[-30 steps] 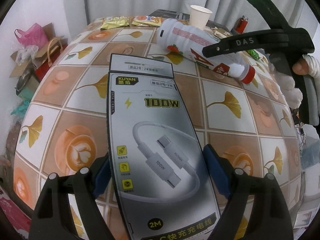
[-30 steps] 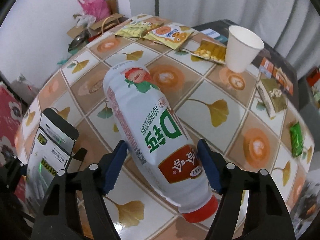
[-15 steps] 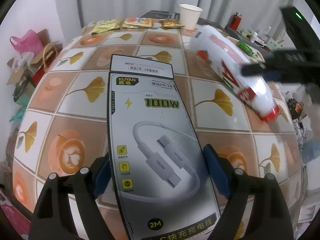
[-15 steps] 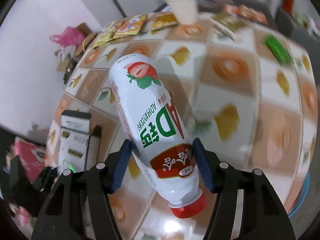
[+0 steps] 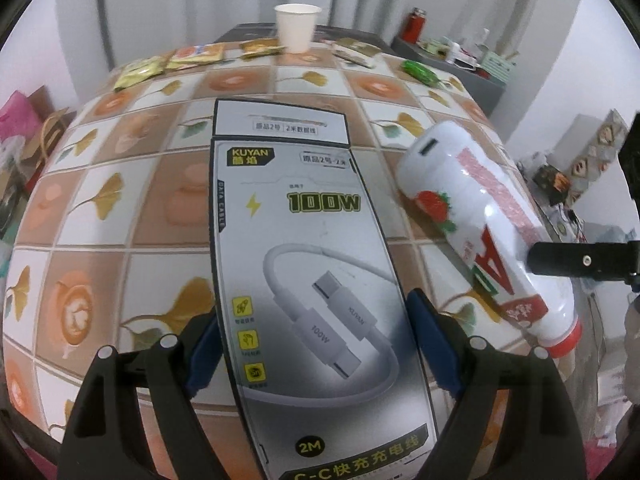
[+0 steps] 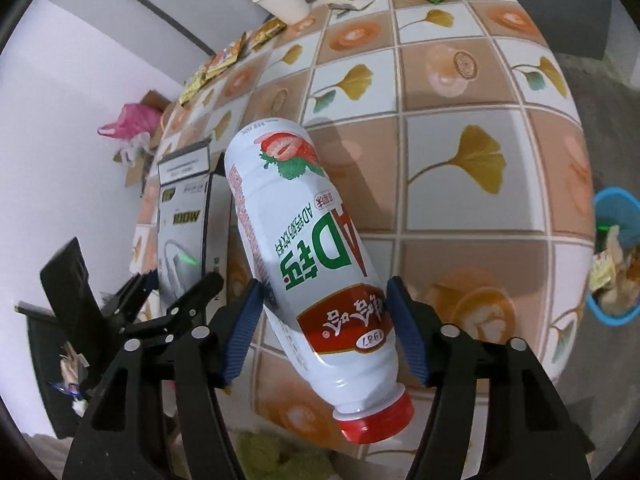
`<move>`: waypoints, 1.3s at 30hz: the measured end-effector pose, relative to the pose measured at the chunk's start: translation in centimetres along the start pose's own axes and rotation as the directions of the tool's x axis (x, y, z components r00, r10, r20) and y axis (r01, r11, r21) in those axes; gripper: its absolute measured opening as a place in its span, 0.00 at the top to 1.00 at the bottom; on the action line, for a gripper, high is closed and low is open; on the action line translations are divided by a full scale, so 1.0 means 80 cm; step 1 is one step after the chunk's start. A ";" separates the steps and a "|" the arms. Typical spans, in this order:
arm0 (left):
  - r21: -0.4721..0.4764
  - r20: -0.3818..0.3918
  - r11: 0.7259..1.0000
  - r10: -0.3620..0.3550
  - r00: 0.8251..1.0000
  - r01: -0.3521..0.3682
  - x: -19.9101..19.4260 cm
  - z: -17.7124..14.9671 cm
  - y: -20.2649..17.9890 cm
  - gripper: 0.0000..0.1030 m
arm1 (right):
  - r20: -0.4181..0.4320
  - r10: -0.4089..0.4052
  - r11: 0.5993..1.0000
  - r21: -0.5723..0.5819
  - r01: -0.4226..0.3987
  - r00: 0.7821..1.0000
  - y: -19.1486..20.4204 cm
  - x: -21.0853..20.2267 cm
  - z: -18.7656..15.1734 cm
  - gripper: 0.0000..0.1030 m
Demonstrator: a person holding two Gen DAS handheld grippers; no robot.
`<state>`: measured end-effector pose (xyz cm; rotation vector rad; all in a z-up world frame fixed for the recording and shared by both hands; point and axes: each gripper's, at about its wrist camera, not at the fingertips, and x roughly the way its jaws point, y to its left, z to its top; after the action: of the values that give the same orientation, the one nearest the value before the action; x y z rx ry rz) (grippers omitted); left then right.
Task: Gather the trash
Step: 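Lift the cable box and bottle and carry them over the wastebasket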
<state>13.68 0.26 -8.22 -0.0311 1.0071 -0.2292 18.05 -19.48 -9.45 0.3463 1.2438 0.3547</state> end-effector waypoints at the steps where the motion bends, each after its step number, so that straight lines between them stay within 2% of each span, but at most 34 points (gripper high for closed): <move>1: 0.007 -0.003 1.000 -0.009 1.000 0.009 0.001 -0.001 -0.004 0.20 | 0.006 -0.013 1.000 -0.009 0.013 1.000 0.003 0.001 0.002 0.37; 7: 0.028 -0.002 1.000 -0.014 1.000 0.014 0.000 0.002 -0.009 0.20 | -0.003 -0.023 0.999 -0.045 0.022 1.000 0.013 0.029 0.015 0.38; 8: 0.030 -0.003 1.000 -0.010 1.000 0.010 -0.001 0.002 -0.009 0.20 | -0.006 -0.011 0.999 -0.041 0.011 1.000 0.013 0.033 0.016 0.46; 12: 0.043 0.006 0.999 0.003 1.000 -0.003 -0.011 0.007 -0.012 0.20 | 0.015 0.080 0.997 0.005 -0.080 0.997 -0.002 0.033 0.009 0.48; 17: 0.090 0.030 0.996 -0.006 1.000 0.003 -0.029 0.023 -0.043 0.20 | 0.111 0.193 0.976 0.082 -0.203 0.975 -0.044 -0.002 -0.011 0.48; 21: 0.154 0.035 0.986 -0.065 0.997 0.058 -0.037 0.039 -0.093 0.20 | 0.221 0.230 0.952 0.149 -0.266 0.948 -0.095 -0.053 -0.036 0.48; 24: 0.220 0.026 0.966 -0.142 0.990 0.133 -0.039 0.056 -0.149 0.20 | 0.333 0.225 0.928 0.214 -0.305 0.916 -0.147 -0.101 -0.060 0.48; 26: 0.266 0.006 0.944 -0.206 0.979 0.197 -0.036 0.069 -0.193 0.20 | 0.419 0.188 0.910 0.266 -0.319 0.888 -0.191 -0.140 -0.085 0.48; 30: 0.350 -0.070 0.873 -0.337 0.939 0.339 -0.023 0.090 -0.290 0.20 | 0.511 0.063 0.873 0.387 -0.295 0.857 -0.277 -0.193 -0.133 0.48; 32: 0.387 -0.131 0.826 -0.390 0.912 0.409 -0.004 0.097 -0.345 0.20 | 0.520 -0.006 0.831 0.478 -0.285 0.854 -0.329 -0.205 -0.161 0.48; 34: 0.418 -0.198 0.789 -0.406 0.892 0.451 0.024 0.100 -0.396 0.20 | 0.516 -0.047 0.789 0.544 -0.285 0.855 -0.367 -0.201 -0.177 0.48; 37: 0.424 -0.324 0.750 -0.398 0.859 0.507 0.079 0.099 -0.463 0.20 | 0.491 -0.091 0.703 0.648 -0.293 0.866 -0.423 -0.173 -0.191 0.48; 39: 0.441 -0.374 0.737 -0.368 0.852 0.512 0.110 0.093 -0.497 0.20 | 0.474 -0.097 0.643 0.701 -0.309 0.875 -0.460 -0.149 -0.197 0.48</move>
<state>17.44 -40.97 -6.34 0.2732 1.1630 -0.9775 2.30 -56.69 -20.00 1.1874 0.8143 -0.1944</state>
